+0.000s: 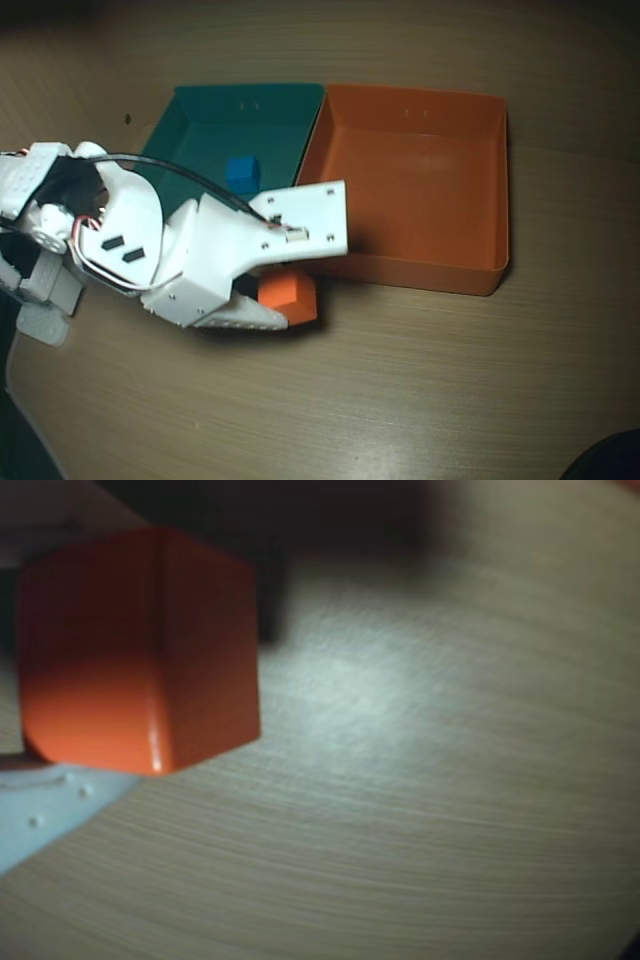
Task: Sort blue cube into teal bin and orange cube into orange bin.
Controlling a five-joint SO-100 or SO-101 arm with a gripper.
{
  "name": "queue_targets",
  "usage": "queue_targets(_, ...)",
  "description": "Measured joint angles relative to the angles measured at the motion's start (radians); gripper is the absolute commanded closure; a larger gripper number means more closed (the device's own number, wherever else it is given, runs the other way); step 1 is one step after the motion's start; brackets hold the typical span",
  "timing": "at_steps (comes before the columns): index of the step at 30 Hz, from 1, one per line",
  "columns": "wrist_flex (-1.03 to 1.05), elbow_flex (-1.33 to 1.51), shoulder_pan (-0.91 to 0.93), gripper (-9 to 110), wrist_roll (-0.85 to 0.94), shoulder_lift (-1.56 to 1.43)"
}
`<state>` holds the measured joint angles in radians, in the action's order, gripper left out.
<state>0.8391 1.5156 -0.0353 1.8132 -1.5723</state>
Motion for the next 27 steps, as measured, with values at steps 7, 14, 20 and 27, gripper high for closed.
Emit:
queue_targets(7, 0.000, -0.015, -0.149, 107, 0.000, -0.029)
queue_targets(14, 0.000, -0.262, -0.249, 107, 0.000, 0.184)
queue_targets(20, 0.000, -0.509, -0.291, 107, 0.000, 0.465)
queue_targets(27, 0.000, -0.709, -0.322, 107, 0.000, 0.678)
